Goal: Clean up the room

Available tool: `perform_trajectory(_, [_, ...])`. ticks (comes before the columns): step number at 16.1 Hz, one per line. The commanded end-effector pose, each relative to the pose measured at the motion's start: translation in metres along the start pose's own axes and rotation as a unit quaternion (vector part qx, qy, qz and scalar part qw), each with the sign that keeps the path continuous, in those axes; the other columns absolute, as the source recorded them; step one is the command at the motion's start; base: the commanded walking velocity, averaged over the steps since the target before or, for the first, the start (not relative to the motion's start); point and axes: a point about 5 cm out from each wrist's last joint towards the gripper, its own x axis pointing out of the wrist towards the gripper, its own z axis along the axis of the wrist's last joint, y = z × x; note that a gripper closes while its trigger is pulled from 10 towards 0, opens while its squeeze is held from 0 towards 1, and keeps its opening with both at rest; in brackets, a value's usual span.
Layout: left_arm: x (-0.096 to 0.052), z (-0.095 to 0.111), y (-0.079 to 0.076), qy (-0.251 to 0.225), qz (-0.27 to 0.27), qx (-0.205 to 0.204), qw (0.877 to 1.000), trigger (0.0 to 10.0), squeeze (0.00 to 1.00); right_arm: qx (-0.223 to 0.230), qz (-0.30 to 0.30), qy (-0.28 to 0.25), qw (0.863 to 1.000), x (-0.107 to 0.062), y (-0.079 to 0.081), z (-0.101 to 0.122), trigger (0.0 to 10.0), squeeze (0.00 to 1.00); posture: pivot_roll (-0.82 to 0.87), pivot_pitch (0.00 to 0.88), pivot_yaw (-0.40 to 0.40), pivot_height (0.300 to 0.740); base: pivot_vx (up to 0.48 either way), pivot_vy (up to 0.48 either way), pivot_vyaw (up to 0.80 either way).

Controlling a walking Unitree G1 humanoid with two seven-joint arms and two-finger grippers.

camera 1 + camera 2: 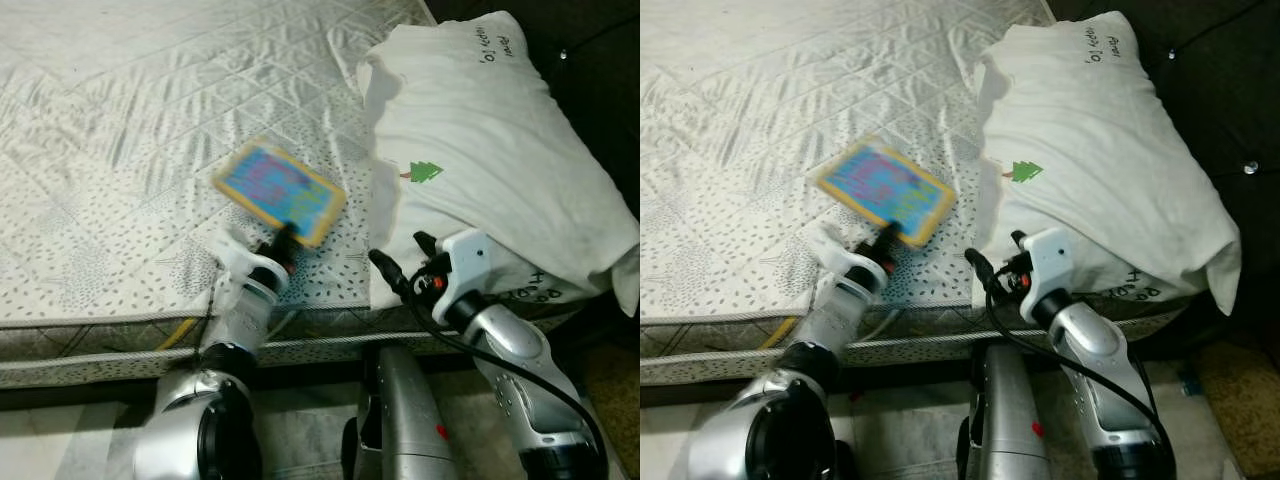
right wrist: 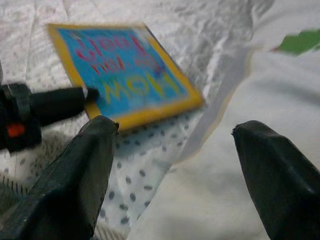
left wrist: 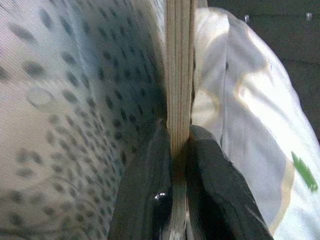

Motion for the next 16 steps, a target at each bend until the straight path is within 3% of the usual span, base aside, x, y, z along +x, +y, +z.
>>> perform_trajectory(1, [0.000,-0.016,-0.016,-0.016,-0.026,-0.013,0.999,0.0,0.00,-0.005,-0.011,0.002,1.000,-0.001,-0.004,-0.001,10.0,0.00,-0.15,0.149,-0.048,0.498,0.000,0.000,0.00])
perform_trajectory(5, [-0.009,-0.048,-0.033,-0.026,-0.031,0.004,0.999,0.0,0.00,-0.008,-0.015,-0.009,1.000,0.004,-0.004,0.001,10.0,0.00,-0.13,0.143,-0.046,0.498,0.000,0.000,0.00])
perform_trajectory(6, [-0.010,-0.053,-0.034,-0.018,-0.031,0.021,0.999,0.9,0.00,-0.009,-0.016,-0.011,1.000,0.005,-0.004,0.001,10.0,0.00,-0.13,0.141,-0.044,0.498,0.000,0.000,0.00])
perform_trajectory(7, [-0.011,-0.060,-0.031,-0.001,-0.023,0.038,0.999,3.7,0.00,-0.011,-0.018,-0.014,1.000,0.005,-0.005,0.002,10.0,0.00,-0.13,0.141,-0.042,0.498,0.000,0.000,0.00])
perform_trajectory(8, [-0.012,-0.061,-0.030,0.001,-0.020,0.041,0.999,4.5,0.00,-0.012,-0.018,-0.015,1.000,0.005,-0.005,0.002,10.0,0.00,-0.14,0.137,-0.036,0.498,0.000,0.000,0.00])
perform_trajectory(9, [-0.013,-0.063,-0.026,0.008,-0.017,0.025,1.000,0.0,0.00,-0.014,-0.023,-0.017,0.999,0.004,-0.006,0.002,10.0,0.00,-0.14,0.137,-0.034,0.498,0.000,0.000,0.00])
perform_trajectory(10, [-0.012,-0.065,-0.030,0.013,-0.036,-0.008,0.999,0.0,0.00,-0.014,-0.027,-0.019,0.999,0.004,-0.007,0.002,10.0,0.00,-0.14,0.137,-0.034,0.498,0.000,0.000,0.00])
perform_trajectory(14, [-0.006,-0.068,-0.048,0.026,-0.066,-0.007,0.997,0.0,0.00,-0.016,-0.030,-0.022,0.999,0.004,-0.006,0.004,10.0,0.00,-0.15,0.135,-0.033,0.498,0.000,0.000,0.00])
perform_trajectory(15, [-0.005,-0.066,-0.052,0.025,-0.074,0.013,0.997,0.4,0.00,-0.014,-0.030,-0.023,0.999,0.004,-0.006,0.004,10.0,0.00,-0.15,0.135,-0.033,0.498,0.000,0.000,0.00])
perform_trajectory(16, [-0.006,-0.062,-0.053,0.019,-0.079,0.030,0.996,2.3,0.00,-0.013,-0.031,-0.023,0.999,0.004,-0.006,0.005,10.0,0.00,-0.14,0.136,-0.032,0.498,0.000,0.000,0.00])
